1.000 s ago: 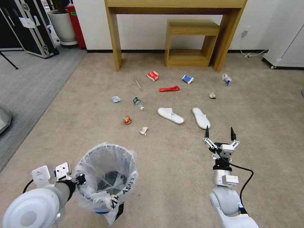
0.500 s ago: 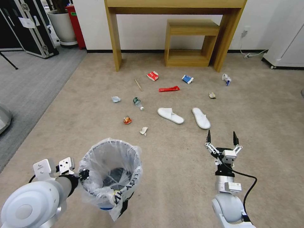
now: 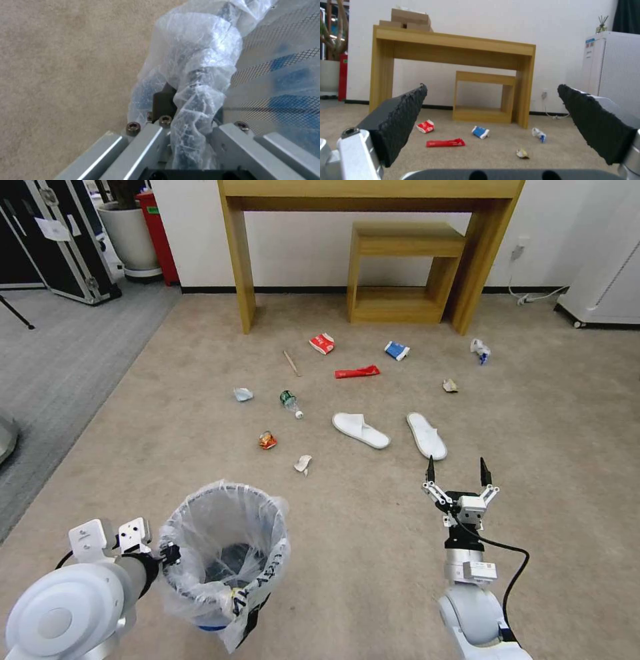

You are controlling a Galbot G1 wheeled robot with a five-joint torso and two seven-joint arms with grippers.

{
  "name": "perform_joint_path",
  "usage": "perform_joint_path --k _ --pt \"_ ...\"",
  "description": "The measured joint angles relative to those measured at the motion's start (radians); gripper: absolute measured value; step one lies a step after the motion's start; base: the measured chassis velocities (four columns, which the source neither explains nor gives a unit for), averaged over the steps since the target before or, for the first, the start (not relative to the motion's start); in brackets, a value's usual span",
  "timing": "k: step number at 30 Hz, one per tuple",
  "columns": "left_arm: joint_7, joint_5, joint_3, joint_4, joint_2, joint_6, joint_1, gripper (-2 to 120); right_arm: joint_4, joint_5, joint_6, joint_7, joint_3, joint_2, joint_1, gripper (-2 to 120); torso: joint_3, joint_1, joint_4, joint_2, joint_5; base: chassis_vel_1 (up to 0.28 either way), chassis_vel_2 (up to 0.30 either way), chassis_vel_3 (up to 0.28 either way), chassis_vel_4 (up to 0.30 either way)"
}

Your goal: Pick up the trash bin and place the garbage on the floor into it.

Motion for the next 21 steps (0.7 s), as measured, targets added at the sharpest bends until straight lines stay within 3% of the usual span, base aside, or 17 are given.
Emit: perform_joint_path --k 21 --pt "0.004 0.02 0.002 0.004 -0.013 -0.004 0.017 0 -0.029 0.009 0.006 -0.003 -0.011 -0.006 0.03 100 0.0 0.0 -0.0002 0.0 0.0002 -0.096 0.093 0.095 -0.091"
